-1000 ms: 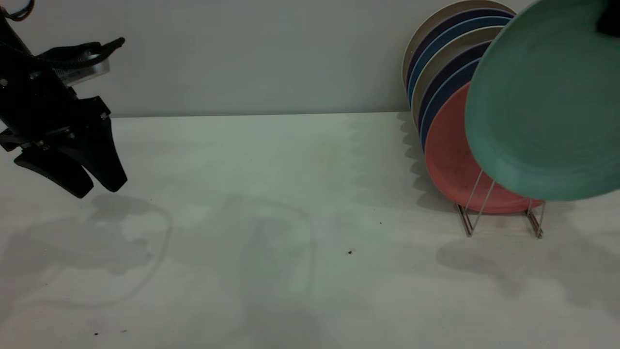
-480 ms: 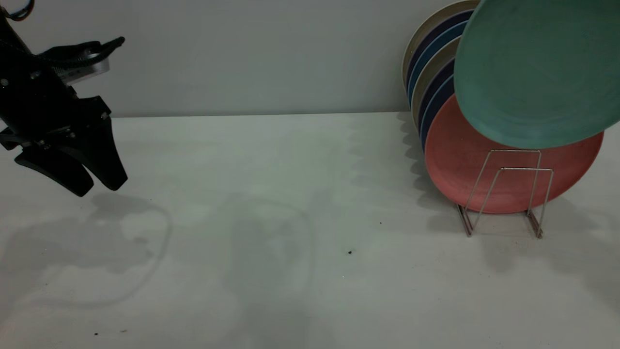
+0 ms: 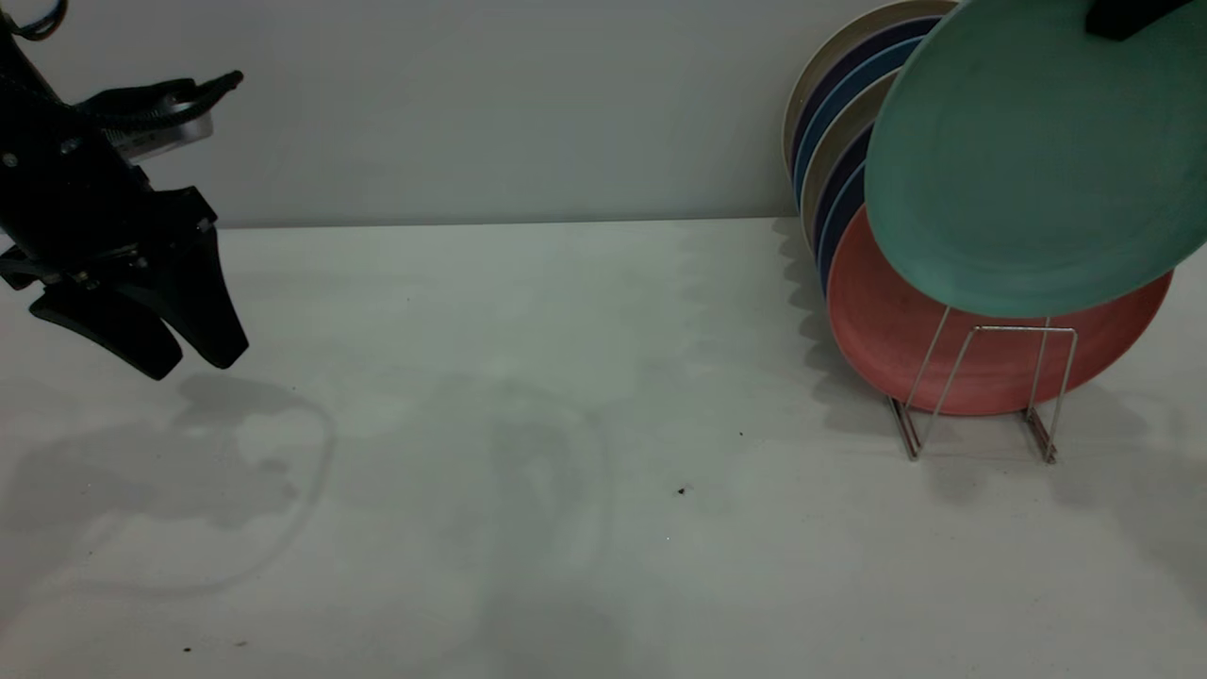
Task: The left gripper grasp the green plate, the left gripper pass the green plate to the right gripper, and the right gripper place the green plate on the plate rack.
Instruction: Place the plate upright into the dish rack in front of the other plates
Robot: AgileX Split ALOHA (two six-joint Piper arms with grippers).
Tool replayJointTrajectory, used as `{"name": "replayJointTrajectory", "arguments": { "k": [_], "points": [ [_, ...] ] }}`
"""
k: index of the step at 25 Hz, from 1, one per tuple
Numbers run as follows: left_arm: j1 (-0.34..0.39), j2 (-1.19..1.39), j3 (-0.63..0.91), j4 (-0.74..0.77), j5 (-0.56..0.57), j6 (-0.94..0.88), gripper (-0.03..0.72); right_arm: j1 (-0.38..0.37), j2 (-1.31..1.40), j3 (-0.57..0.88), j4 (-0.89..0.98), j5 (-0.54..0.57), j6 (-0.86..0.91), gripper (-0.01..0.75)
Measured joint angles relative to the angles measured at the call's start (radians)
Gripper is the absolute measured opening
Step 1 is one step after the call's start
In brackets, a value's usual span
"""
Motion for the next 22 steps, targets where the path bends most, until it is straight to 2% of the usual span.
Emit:
{"name": "replayJointTrajectory", "arguments": {
  "k": [16,19,22],
  "points": [
    [0.000,0.000,0.000,0.000,-0.003,-0.011,0.580,0.000,0.046,0.000,-0.008,-0.001,0.090,0.090],
    [0.000,0.000,0.000,0.000,-0.003,-0.015,0.580,0.000,0.047,0.000,-0.008,-0.003,0.117,0.108],
    [0.000,0.000,0.000,0.000,-0.003,-0.016,0.580,0.000,0.047,0.000,-0.008,0.013,0.133,0.157]
  ]
}}
